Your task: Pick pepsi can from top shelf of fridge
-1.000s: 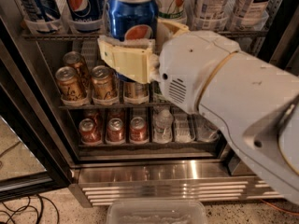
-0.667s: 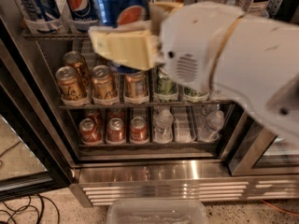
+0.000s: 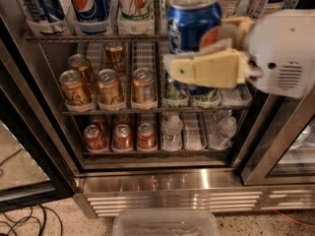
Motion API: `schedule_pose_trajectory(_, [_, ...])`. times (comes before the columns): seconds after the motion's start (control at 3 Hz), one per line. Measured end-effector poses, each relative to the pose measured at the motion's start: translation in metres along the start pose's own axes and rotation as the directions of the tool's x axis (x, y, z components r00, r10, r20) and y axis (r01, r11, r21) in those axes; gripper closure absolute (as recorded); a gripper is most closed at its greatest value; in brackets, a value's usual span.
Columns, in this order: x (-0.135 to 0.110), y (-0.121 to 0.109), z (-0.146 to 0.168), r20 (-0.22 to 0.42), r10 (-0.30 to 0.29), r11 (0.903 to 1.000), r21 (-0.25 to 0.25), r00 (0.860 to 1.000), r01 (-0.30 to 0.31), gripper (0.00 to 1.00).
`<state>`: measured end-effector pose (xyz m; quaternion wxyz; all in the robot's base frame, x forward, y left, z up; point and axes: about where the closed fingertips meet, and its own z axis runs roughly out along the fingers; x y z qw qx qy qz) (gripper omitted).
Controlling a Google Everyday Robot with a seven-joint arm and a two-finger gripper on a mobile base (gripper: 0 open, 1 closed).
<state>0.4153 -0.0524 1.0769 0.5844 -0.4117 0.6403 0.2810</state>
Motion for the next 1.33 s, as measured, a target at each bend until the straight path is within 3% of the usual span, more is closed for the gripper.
schedule_pose_trajectory(0.33, [0.047, 0.039, -0.028, -0.039, 0.034, 0.9799, -0.195, 0.999, -0.041, 1.00])
schedule_pose_trajectory(0.67, [0.062, 0.089, -0.036, -0.056, 0.000, 0.9261, -0.377, 0.998, -0.021, 1.00])
schedule_pose_trajectory(1.0, [0.063, 0.097, -0.038, -0.064, -0.005, 0.9139, -0.405, 0.998, -0.022, 1.00])
schedule_pose_trajectory(1.33, [0.063, 0.097, -0.038, -0.064, -0.005, 0.9139, -0.405, 0.998, -0.022, 1.00])
